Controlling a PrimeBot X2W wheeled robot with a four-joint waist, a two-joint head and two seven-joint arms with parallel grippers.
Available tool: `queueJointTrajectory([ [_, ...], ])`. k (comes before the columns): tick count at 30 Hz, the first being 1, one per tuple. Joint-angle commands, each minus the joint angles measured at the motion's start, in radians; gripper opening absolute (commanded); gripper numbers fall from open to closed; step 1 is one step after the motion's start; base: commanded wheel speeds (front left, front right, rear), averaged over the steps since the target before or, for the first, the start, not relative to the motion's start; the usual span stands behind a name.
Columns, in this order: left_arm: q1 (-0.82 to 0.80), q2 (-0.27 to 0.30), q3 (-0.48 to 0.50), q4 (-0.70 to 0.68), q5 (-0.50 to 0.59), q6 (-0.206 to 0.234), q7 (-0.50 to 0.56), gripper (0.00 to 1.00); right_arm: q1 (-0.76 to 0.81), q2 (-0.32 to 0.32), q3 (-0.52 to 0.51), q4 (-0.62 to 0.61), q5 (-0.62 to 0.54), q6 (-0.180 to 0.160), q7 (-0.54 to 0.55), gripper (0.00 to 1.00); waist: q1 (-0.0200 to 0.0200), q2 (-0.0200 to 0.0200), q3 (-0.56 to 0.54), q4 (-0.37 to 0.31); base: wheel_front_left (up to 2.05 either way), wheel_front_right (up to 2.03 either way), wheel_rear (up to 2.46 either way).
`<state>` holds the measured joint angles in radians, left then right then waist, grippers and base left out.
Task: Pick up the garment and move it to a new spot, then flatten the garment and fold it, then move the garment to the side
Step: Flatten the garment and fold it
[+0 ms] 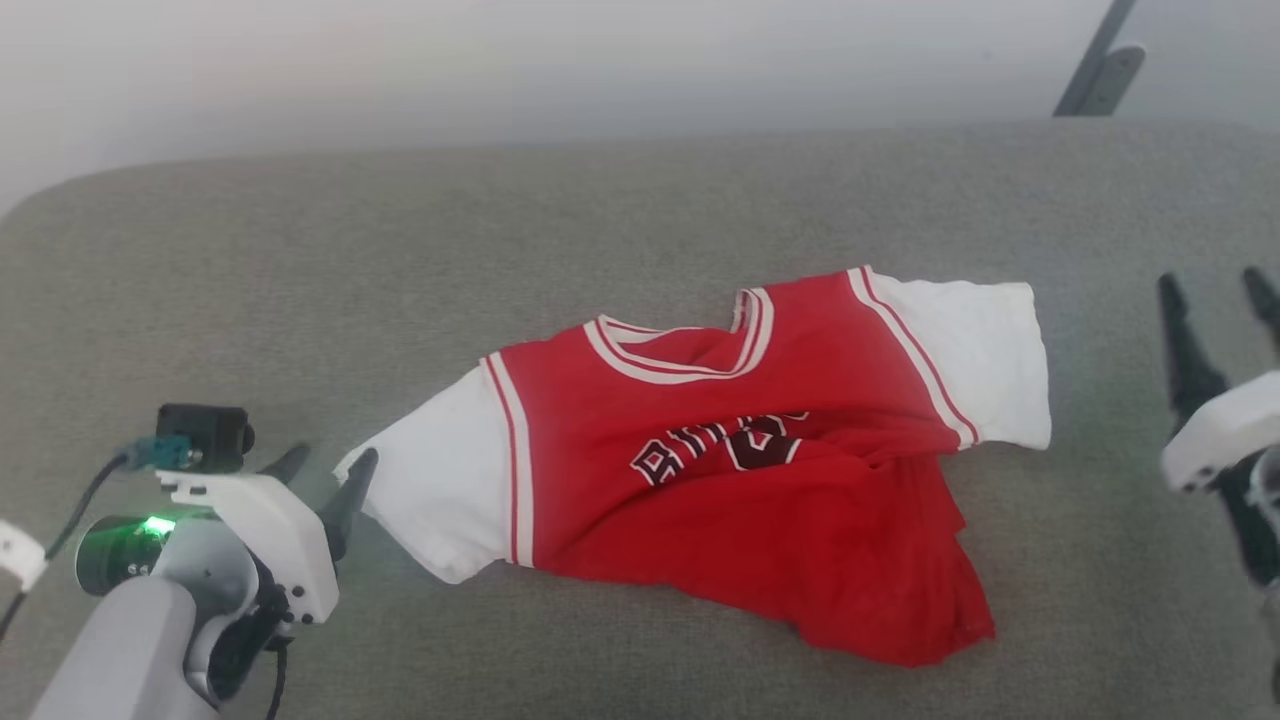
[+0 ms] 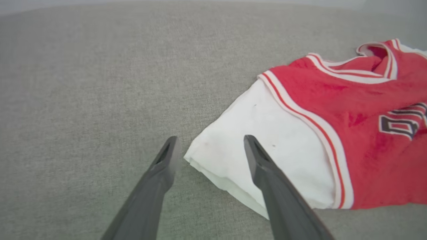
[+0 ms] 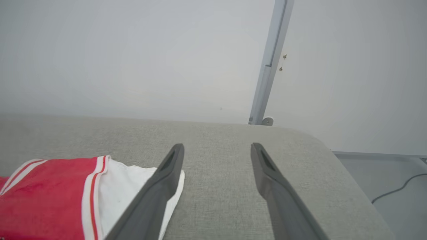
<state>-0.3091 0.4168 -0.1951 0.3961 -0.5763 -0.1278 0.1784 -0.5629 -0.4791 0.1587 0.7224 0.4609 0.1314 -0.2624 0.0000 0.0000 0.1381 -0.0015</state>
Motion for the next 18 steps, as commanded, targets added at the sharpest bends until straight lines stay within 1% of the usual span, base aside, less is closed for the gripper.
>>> queueJointTrajectory([
  [1,-0.024,0.014,-0.010,0.008,-0.021,0.001,0.077,1.00,0.055,0.049,-0.067,-0.059,-0.069,-0.001,-0.003,1.00,0.0000,0.0000,0.020,-0.020,0.00,0.00,0.00],
  [2,-0.024,0.014,-0.010,0.008,-0.021,0.001,0.077,1.00,0.055,0.049,-0.067,-0.059,-0.069,-0.001,-0.003,1.00,0.0000,0.0000,0.020,-0.020,0.00,0.00,0.00],
  [4,-0.041,0.024,-0.022,0.014,-0.022,0.011,0.140,1.00,0.093,0.085,-0.118,-0.110,-0.123,-0.001,0.001,1.00,0.0000,0.0000,0.031,-0.028,0.00,0.00,0.00],
  [8,-0.073,0.033,-0.037,0.040,-0.029,0.026,0.227,1.00,0.148,0.153,-0.195,-0.223,-0.196,-0.001,0.050,1.00,0.0000,0.0000,0.055,-0.042,0.00,0.00,0.00],
  [9,-0.091,0.032,-0.040,0.067,-0.033,0.029,0.251,1.00,0.168,0.181,-0.220,-0.279,-0.226,-0.001,0.077,1.00,0.0000,0.0000,0.067,-0.048,0.00,0.00,0.00],
  [12,-0.124,0.025,-0.043,0.111,-0.042,0.030,0.268,1.00,0.195,0.212,-0.247,-0.354,-0.251,-0.001,0.115,1.00,0.0000,0.0000,0.082,-0.053,0.00,0.00,0.00],
  [14,-0.135,0.033,-0.061,0.150,-0.025,0.034,0.295,1.00,0.211,0.227,-0.260,-0.399,-0.264,-0.001,0.136,1.00,0.0000,0.0000,0.088,-0.055,0.00,0.00,0.00],
  [15,-0.144,0.023,-0.058,0.167,-0.037,0.033,0.303,1.00,0.216,0.234,-0.264,-0.423,-0.270,-0.001,0.147,1.00,0.0000,0.0000,0.090,-0.055,0.00,0.00,0.00],
  [17,-0.156,0.020,-0.074,0.201,-0.036,0.030,0.333,1.00,0.228,0.247,-0.275,-0.466,-0.276,-0.001,0.169,1.00,0.0000,0.0000,0.094,-0.056,0.00,0.00,0.00],
  [18,-0.158,0.015,-0.080,0.218,-0.043,0.031,0.351,0.70,0.235,0.248,-0.273,-0.484,-0.279,-0.001,0.183,1.00,0.0000,0.0000,0.095,-0.056,0.00,0.00,0.00],
])
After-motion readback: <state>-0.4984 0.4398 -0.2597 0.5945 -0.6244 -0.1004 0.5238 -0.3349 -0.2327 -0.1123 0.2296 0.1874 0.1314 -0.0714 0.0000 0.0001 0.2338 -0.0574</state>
